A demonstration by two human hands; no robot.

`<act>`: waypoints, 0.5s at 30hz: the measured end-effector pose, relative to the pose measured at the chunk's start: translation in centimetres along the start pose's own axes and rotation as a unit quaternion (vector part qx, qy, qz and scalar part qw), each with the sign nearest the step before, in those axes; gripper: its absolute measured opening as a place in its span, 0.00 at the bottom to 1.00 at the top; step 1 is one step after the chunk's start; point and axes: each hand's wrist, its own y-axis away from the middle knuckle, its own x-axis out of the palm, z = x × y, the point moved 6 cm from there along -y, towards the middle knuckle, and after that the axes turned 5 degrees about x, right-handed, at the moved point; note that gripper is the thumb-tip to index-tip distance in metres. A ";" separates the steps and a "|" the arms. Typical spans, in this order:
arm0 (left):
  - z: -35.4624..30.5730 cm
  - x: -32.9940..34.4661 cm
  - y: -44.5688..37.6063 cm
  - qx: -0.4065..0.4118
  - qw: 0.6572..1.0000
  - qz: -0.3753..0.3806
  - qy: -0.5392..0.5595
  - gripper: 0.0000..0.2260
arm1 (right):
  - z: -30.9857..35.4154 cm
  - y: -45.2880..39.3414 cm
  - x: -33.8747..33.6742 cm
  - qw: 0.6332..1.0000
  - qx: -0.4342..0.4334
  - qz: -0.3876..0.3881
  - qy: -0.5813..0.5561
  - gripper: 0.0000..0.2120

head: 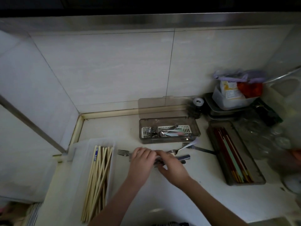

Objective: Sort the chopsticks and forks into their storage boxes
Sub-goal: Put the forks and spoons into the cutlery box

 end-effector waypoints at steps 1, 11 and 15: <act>-0.3 -0.1 -0.1 0.006 1.000 0.000 0.000 0.04 | -0.1 0.6 0.2 0.999 0.018 -0.015 -0.040 0.18; -1.2 -0.3 -0.2 -0.032 0.990 0.039 0.132 0.08 | 0.0 2.3 -2.0 0.992 -0.008 -0.118 -0.040 0.15; -0.1 0.5 0.2 -0.043 0.987 0.071 0.138 0.10 | -0.3 2.2 -2.4 0.991 0.005 -0.099 -0.090 0.12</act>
